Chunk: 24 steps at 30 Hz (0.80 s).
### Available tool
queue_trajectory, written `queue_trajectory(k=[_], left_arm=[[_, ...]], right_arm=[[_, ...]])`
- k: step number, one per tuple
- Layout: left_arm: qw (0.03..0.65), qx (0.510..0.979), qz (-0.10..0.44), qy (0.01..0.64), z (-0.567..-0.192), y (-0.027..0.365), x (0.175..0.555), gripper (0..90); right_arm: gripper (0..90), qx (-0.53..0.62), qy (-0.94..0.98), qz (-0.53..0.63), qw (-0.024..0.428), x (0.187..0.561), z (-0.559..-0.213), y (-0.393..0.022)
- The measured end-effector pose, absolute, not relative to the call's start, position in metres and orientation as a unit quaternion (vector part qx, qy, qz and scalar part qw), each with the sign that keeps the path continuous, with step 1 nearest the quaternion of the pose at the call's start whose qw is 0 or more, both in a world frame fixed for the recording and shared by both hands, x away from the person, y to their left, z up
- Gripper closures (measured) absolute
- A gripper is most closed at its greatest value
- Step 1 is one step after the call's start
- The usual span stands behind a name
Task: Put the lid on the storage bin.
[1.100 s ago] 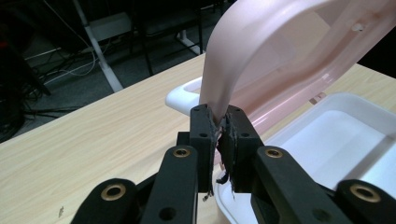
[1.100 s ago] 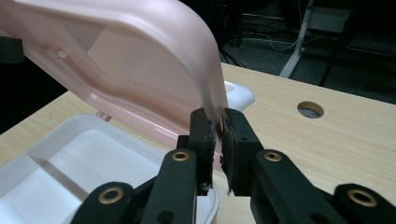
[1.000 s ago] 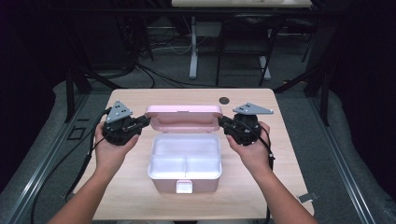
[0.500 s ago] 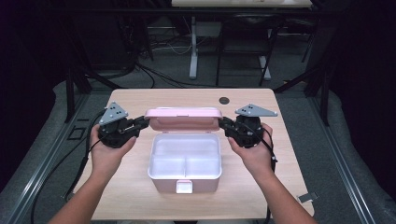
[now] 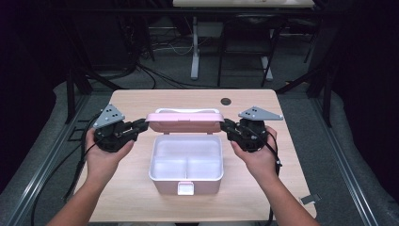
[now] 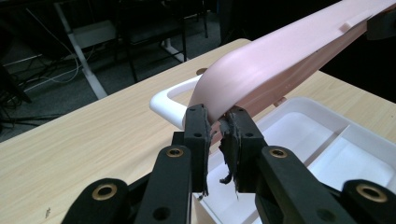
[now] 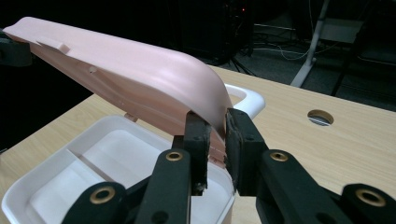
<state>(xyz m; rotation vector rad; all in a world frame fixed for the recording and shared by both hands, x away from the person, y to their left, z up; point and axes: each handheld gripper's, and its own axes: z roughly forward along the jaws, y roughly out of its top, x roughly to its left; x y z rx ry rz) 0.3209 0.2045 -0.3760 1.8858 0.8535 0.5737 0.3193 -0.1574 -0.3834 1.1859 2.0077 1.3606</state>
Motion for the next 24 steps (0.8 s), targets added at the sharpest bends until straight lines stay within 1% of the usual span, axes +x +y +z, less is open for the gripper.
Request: queue_trajectory(k=[14, 15, 24], left_arm=[[0.473, 0.775, 0.243, 0.343, -0.379, 0.204, 0.311, 77.8], [0.473, 0.774, 0.242, 0.343, -0.379, 0.204, 0.310, 77.8], [0.480, 0.773, 0.233, 0.343, -0.383, 0.206, 0.304, 77.9]], right_arm=[[79.0, 0.427, 0.728, 0.496, 0.204, 0.309, -0.383, -0.161], [79.0, 0.431, 0.727, 0.492, 0.210, 0.307, -0.384, -0.161], [79.2, 0.428, 0.725, 0.502, 0.199, 0.300, -0.388, -0.164]])
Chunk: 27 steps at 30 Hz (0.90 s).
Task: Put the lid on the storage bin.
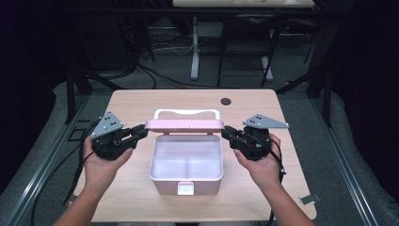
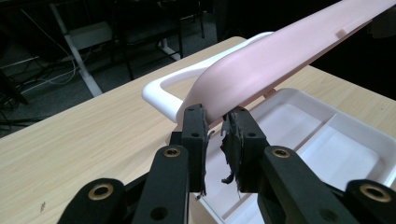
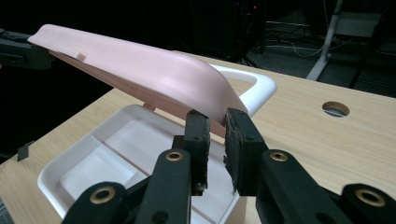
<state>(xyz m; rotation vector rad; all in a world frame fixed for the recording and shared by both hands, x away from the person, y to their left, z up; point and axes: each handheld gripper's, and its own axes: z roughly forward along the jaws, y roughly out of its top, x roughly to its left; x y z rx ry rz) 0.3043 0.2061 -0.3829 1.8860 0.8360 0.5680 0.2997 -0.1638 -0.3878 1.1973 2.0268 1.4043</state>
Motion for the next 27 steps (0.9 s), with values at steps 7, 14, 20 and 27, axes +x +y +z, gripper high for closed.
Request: queue_trajectory(k=[7, 14, 20, 27], left_arm=[[0.479, 0.776, 0.231, 0.339, -0.385, 0.207, 0.299, 77.8], [0.484, 0.776, 0.225, 0.336, -0.389, 0.209, 0.295, 77.8], [0.484, 0.779, 0.220, 0.333, -0.393, 0.211, 0.290, 77.8], [0.484, 0.779, 0.220, 0.333, -0.396, 0.211, 0.285, 77.8]], right_arm=[[79.2, 0.427, 0.725, 0.502, 0.199, 0.293, -0.391, -0.165], [79.2, 0.420, 0.726, 0.510, 0.189, 0.288, -0.394, -0.166], [79.2, 0.417, 0.728, 0.511, 0.187, 0.282, -0.397, -0.167], [79.2, 0.416, 0.731, 0.509, 0.185, 0.277, -0.399, -0.168]])
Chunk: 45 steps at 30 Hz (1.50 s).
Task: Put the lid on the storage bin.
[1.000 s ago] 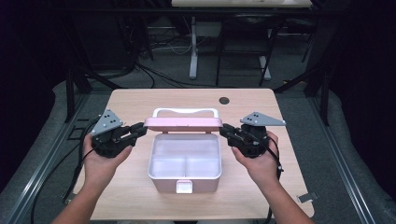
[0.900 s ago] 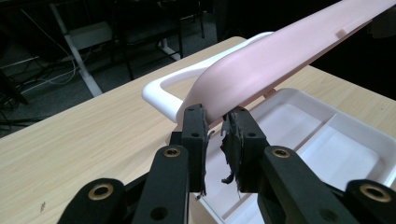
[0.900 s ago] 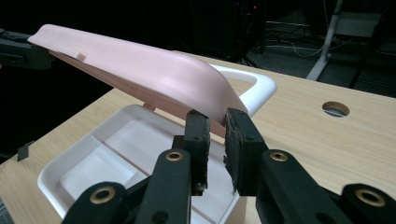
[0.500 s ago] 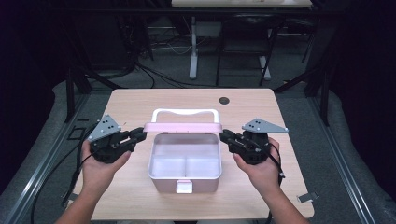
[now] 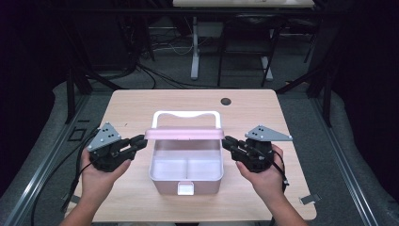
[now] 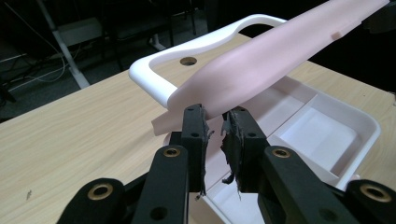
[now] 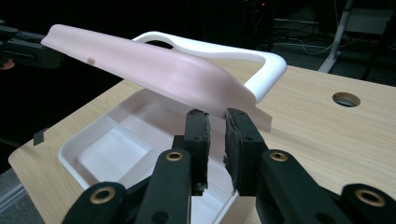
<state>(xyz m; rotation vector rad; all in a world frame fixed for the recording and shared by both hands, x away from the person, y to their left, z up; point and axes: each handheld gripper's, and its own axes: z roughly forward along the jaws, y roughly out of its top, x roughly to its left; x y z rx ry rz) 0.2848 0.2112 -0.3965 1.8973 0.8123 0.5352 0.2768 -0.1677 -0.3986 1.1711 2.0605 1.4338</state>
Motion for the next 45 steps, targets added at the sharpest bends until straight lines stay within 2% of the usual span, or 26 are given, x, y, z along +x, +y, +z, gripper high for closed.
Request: queue_trajectory(k=[26, 41, 45], left_arm=[[0.498, 0.773, 0.196, 0.340, -0.412, 0.216, 0.268, 78.2], [0.501, 0.770, 0.199, 0.340, -0.422, 0.217, 0.259, 78.2], [0.507, 0.767, 0.194, 0.343, -0.425, 0.218, 0.256, 78.4]], right_arm=[[79.2, 0.412, 0.735, 0.512, 0.167, 0.259, -0.410, -0.170], [79.0, 0.413, 0.734, 0.508, 0.183, 0.251, -0.419, -0.169], [79.1, 0.412, 0.728, 0.523, 0.163, 0.250, -0.422, -0.171]])
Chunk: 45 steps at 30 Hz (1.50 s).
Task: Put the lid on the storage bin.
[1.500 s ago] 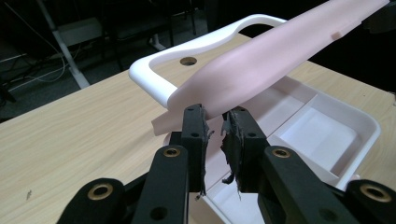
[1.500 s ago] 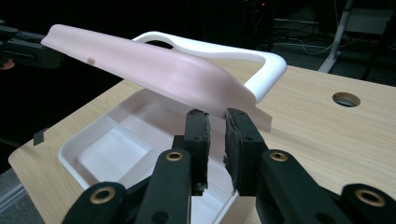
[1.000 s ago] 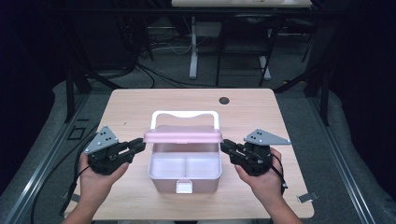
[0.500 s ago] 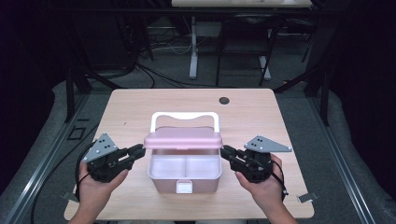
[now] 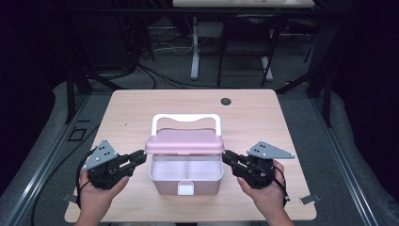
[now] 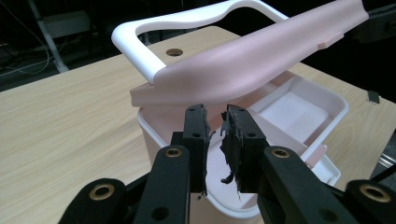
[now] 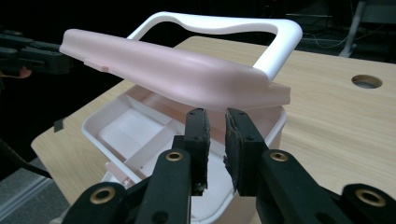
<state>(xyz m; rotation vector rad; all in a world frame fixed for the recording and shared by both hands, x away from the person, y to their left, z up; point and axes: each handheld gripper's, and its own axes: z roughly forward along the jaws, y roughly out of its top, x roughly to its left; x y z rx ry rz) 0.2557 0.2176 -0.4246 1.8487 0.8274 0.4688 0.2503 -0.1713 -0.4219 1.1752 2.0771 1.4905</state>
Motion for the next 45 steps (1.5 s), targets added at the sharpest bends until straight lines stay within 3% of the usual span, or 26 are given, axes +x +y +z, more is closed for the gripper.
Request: queue_trajectory(k=[34, 45], left_arm=[[0.471, 0.789, 0.168, 0.357, -0.460, 0.222, 0.245, 78.4], [0.484, 0.778, 0.169, 0.363, -0.455, 0.231, 0.242, 78.0]], right_arm=[[79.1, 0.425, 0.724, 0.528, 0.128, 0.237, -0.457, -0.178], [78.8, 0.432, 0.719, 0.529, 0.129, 0.235, -0.457, -0.182]])
